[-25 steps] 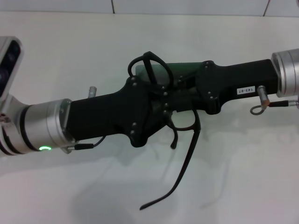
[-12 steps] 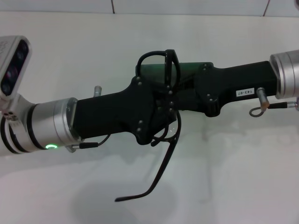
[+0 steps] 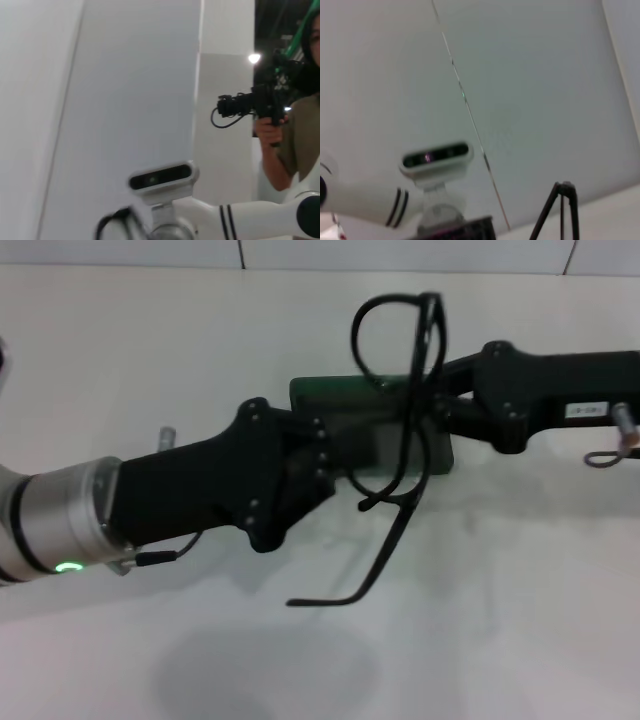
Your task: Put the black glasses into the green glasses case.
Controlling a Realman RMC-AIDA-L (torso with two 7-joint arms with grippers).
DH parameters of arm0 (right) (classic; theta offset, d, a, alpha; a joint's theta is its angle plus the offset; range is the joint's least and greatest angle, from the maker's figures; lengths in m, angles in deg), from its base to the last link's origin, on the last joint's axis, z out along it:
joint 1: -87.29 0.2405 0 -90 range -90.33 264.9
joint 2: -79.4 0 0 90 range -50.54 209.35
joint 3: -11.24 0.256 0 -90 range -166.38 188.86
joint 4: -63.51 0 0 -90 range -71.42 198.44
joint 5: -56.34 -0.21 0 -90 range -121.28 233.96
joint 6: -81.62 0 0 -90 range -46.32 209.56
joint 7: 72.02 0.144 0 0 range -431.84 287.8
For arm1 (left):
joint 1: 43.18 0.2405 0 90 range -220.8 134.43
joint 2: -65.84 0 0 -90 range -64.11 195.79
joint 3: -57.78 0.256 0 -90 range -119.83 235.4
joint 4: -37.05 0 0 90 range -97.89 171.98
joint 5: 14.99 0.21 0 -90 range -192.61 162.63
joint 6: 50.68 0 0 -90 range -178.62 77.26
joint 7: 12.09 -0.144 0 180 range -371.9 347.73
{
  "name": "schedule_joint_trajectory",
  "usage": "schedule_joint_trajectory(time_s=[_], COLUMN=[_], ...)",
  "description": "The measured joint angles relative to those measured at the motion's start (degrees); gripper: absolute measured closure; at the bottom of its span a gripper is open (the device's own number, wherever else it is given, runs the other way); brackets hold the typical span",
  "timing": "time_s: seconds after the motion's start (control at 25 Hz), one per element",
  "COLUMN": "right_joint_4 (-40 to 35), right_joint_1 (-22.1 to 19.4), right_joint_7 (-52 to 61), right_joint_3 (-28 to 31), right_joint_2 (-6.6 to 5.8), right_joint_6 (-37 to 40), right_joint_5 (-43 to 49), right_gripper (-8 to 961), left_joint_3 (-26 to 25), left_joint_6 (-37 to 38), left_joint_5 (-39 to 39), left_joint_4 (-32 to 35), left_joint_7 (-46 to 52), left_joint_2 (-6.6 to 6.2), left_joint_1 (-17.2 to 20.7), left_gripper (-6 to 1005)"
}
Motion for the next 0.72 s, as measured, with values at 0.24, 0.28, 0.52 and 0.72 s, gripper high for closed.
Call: schedule_joint_trajectory(time_s=[0.24, 0.28, 0.52, 0.72], right_joint_4=[-0.01, 0.01, 0.03, 0.84], right_joint_1=[-0.27, -0.32, -0.31, 1.24], right_joint_7=[0.14, 0.18, -0.29, -1.94], right_joint_3=[9.75, 11.22, 13.44, 10.08], right_joint_2=[0.00, -0.01, -0.05, 0.14], right_joint_6=[8.25, 9.40, 9.60, 4.56], right_joint_5=[-0.57, -0.97, -4.33, -4.15], right_gripper=[864, 864, 864, 864], left_joint_3=[-2.88, -2.89, -0.48, 1.14], left_joint_6=[-0.11, -0.07, 1.80, 3.62], left_joint_5=[0.11, 0.15, 6.43, 9.05], left_joint_4=[0.03, 0.04, 2.76, 2.85], left_joint_7=[-0.17, -0.17, -0.17, -0.16], left_joint_2=[-1.32, -1.54, -0.63, 0.36], left_joint_1=[2.40, 2.67, 1.38, -1.37], left_gripper=[983, 983, 982, 982])
